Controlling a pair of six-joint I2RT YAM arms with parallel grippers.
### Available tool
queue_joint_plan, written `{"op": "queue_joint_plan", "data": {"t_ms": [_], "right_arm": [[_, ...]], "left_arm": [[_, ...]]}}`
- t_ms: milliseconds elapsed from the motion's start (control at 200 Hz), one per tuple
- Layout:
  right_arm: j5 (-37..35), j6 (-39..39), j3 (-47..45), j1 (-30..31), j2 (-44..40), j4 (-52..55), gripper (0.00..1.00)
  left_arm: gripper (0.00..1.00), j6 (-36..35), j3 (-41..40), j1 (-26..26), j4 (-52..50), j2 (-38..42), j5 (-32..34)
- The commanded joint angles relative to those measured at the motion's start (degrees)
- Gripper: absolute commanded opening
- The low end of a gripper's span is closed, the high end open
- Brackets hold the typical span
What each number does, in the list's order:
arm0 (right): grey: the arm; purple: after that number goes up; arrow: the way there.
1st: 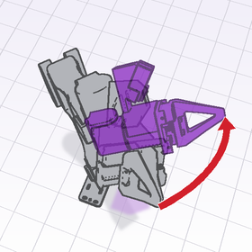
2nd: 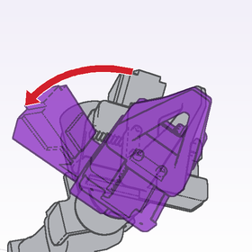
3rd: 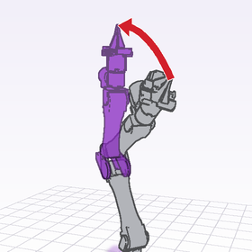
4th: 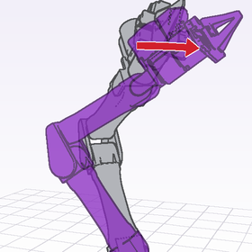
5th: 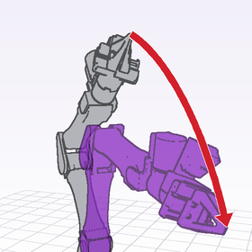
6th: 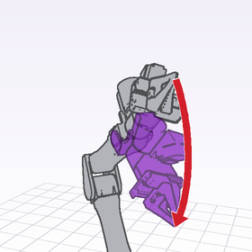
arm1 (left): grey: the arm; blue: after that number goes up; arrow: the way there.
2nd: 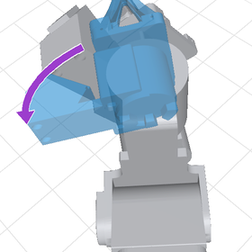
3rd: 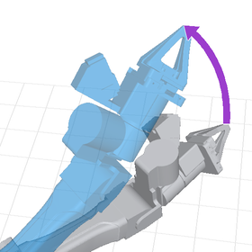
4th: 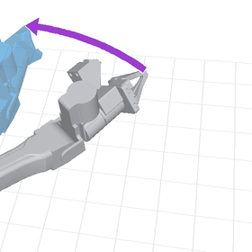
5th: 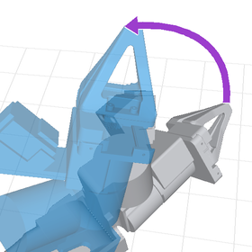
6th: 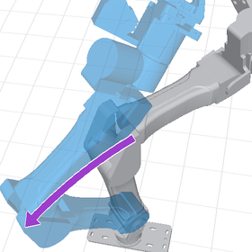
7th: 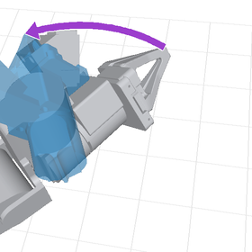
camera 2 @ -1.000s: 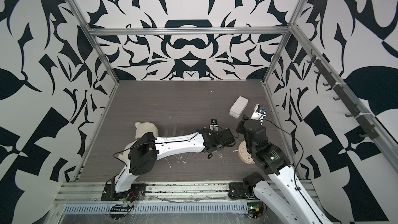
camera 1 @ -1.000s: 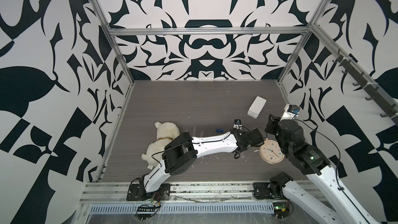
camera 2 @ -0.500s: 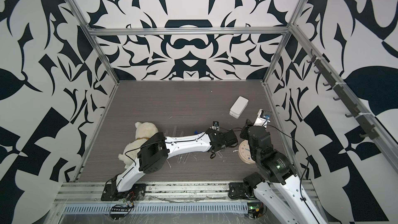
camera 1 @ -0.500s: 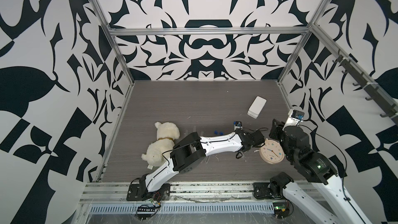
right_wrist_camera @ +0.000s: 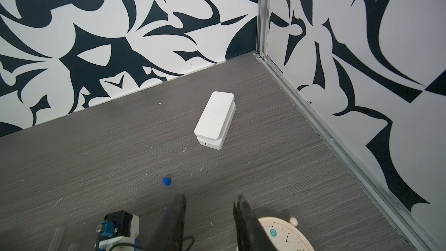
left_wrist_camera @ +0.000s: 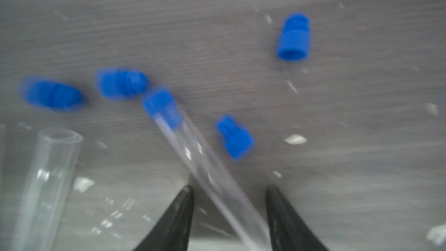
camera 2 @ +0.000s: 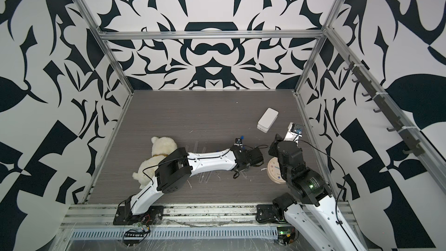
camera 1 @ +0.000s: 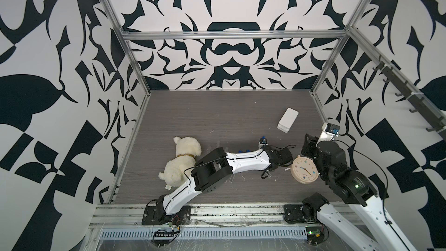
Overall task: Remove stoppers from test tubes
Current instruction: Pick up the test tube at the center of the board.
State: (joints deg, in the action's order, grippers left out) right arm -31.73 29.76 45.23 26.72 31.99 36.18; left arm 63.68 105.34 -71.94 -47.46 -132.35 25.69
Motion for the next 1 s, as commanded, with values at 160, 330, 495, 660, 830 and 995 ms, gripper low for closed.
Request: {"op": "queue_joint_plan", "data": {"t_ms": [160,330,495,660,830,995], "right_arm": [[0.69,0.12,-0.39,0.00,1.76,-2.40,0.35],[2.00,1.22,-1.01,-0.04,2.86,-3.59,0.35],[3.22,2.27,-1.63,-0.04,4.27,-5.16,0.35],[3.95,3.35,-2.25,0.00,5.80,-6.28,0.35],[4.39,3.89,-2.60,0.00,7.34,-7.20,0.35],[4.57,4.29,-2.66,0.00,8.44,-7.96,0.35]], "left_arm": [[0.43,0.57,-6.62,0.57,0.53,1.66,-5.08],[0.26,-0.06,-13.29,0.54,2.27,5.90,-7.33],[0.15,-4.18,-19.87,0.55,2.64,10.53,-10.07],[0.11,-8.03,-24.51,0.57,2.81,13.23,-13.42],[0.13,-10.47,-26.41,0.56,1.67,14.64,-14.83],[0.20,-12.73,-25.44,0.56,-2.07,13.83,-16.74]]}}
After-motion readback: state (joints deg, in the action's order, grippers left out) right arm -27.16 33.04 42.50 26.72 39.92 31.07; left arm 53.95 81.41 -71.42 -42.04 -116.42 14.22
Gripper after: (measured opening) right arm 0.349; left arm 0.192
